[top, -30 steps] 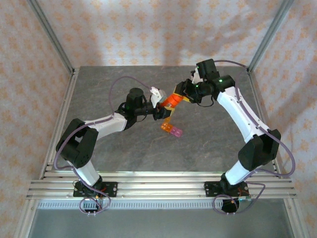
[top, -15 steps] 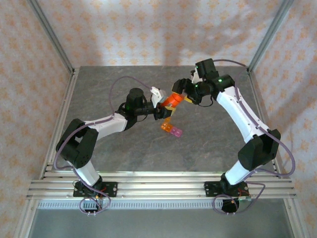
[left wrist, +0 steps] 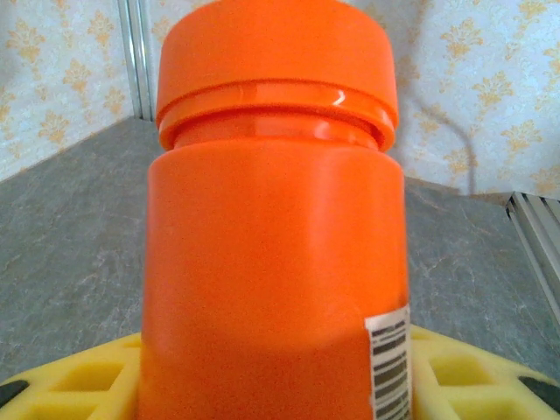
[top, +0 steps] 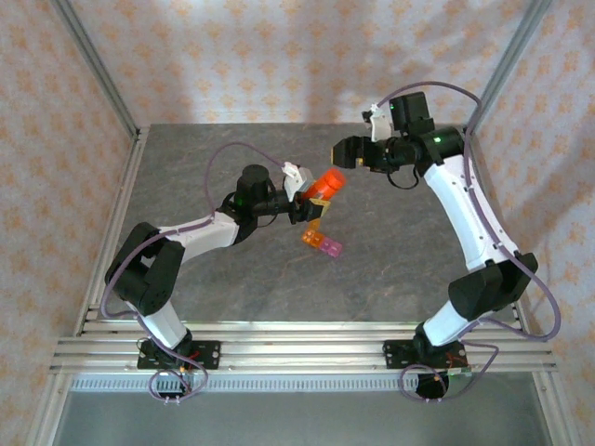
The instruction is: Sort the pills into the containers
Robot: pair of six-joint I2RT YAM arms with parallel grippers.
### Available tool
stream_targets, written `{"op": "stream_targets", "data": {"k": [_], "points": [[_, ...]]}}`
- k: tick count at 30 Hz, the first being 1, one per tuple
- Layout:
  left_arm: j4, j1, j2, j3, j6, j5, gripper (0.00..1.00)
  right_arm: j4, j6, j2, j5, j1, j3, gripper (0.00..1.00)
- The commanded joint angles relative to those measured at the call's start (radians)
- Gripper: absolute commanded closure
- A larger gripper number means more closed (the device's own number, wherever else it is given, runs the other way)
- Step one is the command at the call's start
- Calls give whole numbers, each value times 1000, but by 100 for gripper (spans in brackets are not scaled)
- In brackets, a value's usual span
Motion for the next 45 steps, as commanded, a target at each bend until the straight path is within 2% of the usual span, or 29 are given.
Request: {"op": "stream_targets", "data": {"k": [1,3,8,28,37,45], "points": [[64,-4,-28,8,24,26,100,-48,-238,-28,-122,-36,26,12],[63,-3,-26,8,23,25,100,-94,-261,5,-177,-53,61,14],[63,-4,-26,8,23,25,100,-182,-308,82,-203,-53,108,21],[53,-5,-27,21,26,29,100,-164,-295,160,-222,-24,86,25],[53,-3,-27,22,26,28,100,-172,-294,185,-223,-20,85,48],[53,-3,-25,25,26,27,100,-168,-266,189,-224,-4,64,55]]}}
